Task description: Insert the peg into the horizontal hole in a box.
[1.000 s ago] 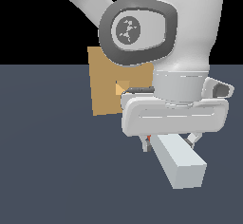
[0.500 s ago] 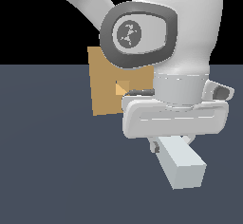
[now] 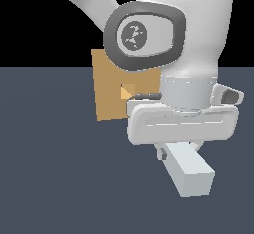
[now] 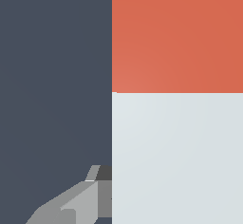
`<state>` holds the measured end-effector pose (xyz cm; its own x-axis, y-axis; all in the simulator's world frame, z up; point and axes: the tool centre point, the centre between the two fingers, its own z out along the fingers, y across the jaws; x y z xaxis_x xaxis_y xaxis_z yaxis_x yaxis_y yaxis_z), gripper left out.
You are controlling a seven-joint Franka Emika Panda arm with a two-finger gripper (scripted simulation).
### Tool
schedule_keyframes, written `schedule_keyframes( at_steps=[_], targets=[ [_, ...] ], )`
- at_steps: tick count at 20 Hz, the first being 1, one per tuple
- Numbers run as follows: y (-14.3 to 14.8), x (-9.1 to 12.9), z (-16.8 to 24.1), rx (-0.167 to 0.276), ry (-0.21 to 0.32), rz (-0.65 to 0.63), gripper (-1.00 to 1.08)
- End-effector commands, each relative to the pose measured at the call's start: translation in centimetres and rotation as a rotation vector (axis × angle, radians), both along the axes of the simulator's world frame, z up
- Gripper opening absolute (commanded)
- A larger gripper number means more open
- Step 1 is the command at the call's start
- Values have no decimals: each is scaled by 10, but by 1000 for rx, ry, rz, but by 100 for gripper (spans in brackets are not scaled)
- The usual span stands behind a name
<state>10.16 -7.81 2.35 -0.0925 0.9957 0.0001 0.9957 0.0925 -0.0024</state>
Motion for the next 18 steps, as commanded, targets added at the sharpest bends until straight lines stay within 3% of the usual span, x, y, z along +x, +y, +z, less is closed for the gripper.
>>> schedule_keyframes(
  at_steps=[1,18],
  targets=[
    [3,-1,3,0,-1,5,-100],
    [47,-40,60,0,-2,104,-100]
  ],
)
